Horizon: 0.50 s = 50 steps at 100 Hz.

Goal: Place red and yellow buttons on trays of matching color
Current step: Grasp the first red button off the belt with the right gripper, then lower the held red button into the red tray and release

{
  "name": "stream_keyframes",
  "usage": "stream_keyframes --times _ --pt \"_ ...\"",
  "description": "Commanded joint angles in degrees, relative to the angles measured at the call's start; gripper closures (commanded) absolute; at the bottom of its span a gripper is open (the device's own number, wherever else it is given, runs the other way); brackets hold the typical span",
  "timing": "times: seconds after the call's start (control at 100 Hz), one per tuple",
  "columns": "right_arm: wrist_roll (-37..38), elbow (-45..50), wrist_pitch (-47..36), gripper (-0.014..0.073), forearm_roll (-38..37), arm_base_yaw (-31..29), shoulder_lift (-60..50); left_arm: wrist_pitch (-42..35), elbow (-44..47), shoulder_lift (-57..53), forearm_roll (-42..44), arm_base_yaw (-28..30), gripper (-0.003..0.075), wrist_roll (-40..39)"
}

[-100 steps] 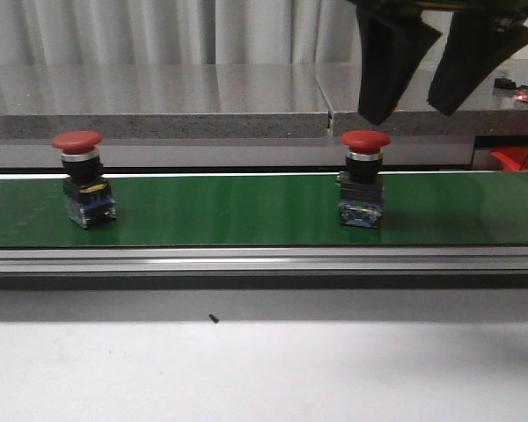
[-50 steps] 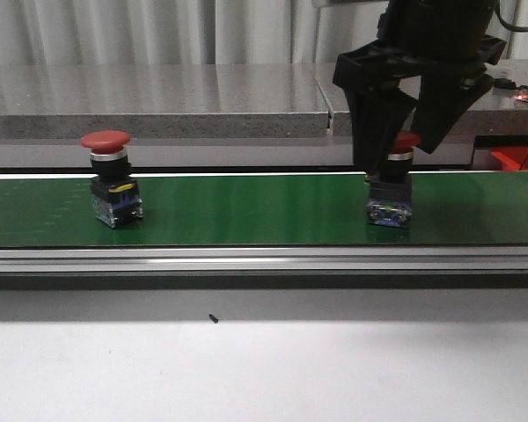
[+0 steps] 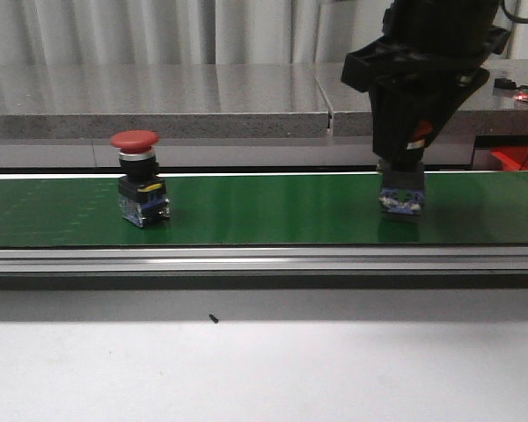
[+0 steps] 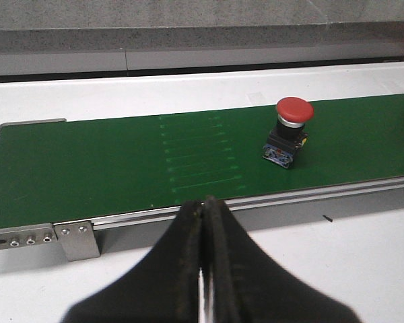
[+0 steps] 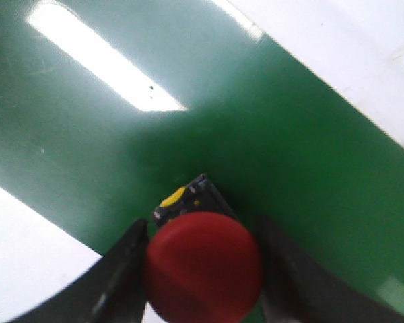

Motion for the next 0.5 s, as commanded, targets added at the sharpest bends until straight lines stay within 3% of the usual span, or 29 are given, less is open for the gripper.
stream_keyframes --times 0.0,0.49 --pt "-0.61 -2.11 -2.11 0.0482 -3.82 -1.81 -4.54 -4.04 -1.46 0.43 -0.99 -0.53 0.0739 -0.42" --pt "0.47 -7.36 -4.07 0.0482 -1.29 -28.38 -4.48 -4.04 -1.46 0.43 -0.99 -0.53 0.0739 -0.42"
